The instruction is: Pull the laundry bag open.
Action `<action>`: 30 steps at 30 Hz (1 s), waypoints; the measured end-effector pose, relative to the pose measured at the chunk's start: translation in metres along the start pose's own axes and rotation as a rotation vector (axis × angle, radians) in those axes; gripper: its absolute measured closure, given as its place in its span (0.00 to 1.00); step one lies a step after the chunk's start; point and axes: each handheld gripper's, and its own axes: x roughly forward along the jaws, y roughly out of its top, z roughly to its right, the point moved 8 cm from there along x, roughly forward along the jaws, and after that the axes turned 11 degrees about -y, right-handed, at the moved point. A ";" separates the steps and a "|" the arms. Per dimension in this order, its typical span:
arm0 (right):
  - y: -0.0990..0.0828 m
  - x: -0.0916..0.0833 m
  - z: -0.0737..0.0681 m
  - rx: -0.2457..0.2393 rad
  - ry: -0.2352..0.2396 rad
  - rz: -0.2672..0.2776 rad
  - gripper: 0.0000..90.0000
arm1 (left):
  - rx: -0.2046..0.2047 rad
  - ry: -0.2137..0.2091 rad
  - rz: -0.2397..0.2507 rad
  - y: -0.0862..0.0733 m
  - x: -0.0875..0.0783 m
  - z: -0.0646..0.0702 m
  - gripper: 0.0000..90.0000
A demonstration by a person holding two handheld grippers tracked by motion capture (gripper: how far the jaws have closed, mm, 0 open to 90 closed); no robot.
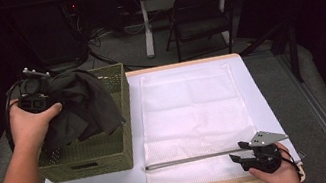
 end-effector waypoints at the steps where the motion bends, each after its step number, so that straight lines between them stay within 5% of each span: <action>1: 0.000 0.000 0.000 -0.008 -0.002 0.000 0.48 | 0.004 -0.010 -0.001 0.000 -0.001 0.003 0.73; 14: 0.006 -0.002 -0.008 -0.056 0.035 0.012 0.54 | 0.113 -0.104 -0.046 -0.009 -0.009 0.039 0.73; 18: 0.009 -0.004 -0.011 -0.126 0.044 0.021 0.61 | 0.140 -0.131 -0.047 -0.012 -0.008 0.050 0.73; 30: 0.028 -0.001 -0.023 -0.119 0.116 0.007 0.70 | 0.190 -0.177 -0.061 -0.021 -0.004 0.079 0.72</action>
